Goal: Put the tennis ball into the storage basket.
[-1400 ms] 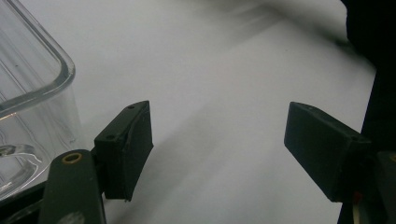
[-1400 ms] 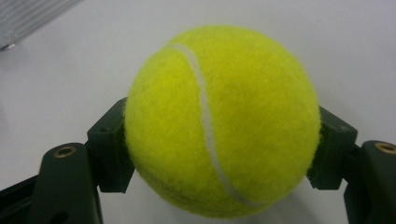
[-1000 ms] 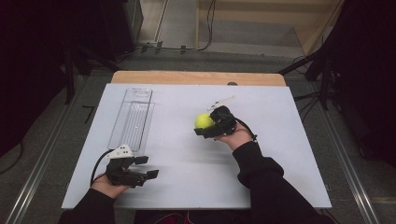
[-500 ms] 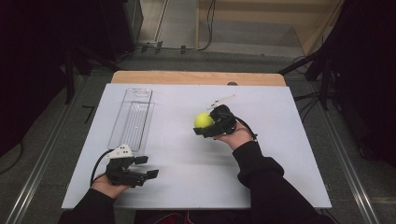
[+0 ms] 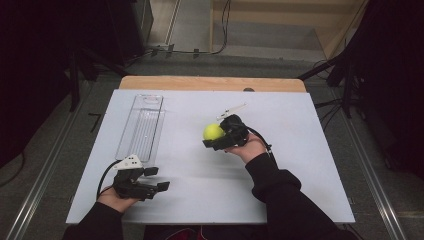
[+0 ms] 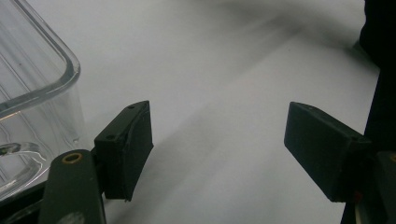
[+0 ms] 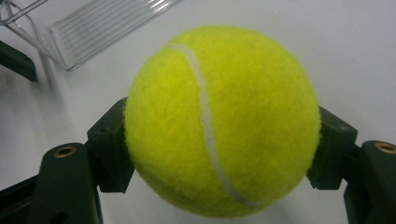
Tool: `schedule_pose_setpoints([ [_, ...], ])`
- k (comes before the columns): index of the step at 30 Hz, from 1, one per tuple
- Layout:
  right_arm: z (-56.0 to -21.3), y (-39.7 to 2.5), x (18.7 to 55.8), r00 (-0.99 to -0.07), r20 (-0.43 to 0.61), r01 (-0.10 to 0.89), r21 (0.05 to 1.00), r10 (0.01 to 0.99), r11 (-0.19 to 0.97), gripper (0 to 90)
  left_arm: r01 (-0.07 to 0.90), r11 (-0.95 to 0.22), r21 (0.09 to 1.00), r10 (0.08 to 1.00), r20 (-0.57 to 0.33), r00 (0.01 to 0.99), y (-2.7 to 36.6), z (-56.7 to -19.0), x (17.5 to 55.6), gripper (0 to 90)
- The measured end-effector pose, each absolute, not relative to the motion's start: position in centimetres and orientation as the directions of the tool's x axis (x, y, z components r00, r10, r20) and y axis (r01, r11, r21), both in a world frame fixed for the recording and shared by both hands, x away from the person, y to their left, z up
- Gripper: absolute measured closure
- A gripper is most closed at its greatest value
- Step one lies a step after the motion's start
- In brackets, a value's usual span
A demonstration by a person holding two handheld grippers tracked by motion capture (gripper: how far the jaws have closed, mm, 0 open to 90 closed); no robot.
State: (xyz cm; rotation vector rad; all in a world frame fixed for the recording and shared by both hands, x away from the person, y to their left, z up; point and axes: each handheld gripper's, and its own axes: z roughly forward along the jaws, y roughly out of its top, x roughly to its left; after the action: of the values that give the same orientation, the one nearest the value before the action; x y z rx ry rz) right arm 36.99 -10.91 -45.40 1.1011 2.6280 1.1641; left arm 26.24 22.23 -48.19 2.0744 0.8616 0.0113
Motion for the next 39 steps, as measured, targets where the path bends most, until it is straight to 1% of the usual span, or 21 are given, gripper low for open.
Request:
schedule_pose_setpoints([
  [20, -45.3, -8.5, 36.7, -0.776, 0.22, 0.561, 0.669, 0.59, 0.488, 23.5, 0.573, -0.386, 0.723, 0.581, -0.292, 0.76, 22.2, -48.2, 26.3, 24.0],
  [27, -44.6, -7.8, 37.1, -0.792, 0.217, 0.54, 0.685, 0.571, 0.489, 23.5, 0.577, -0.38, 0.723, 0.583, -0.296, 0.756, 22.3, -48.3, 26.3, 24.0],
  [39, -44.3, -6.6, 37.9, -0.795, 0.232, 0.542, 0.685, 0.561, 0.486, 23.5, 0.578, -0.377, 0.723, 0.584, -0.299, 0.755, 22.3, -48.3, 26.3, 23.9],
])
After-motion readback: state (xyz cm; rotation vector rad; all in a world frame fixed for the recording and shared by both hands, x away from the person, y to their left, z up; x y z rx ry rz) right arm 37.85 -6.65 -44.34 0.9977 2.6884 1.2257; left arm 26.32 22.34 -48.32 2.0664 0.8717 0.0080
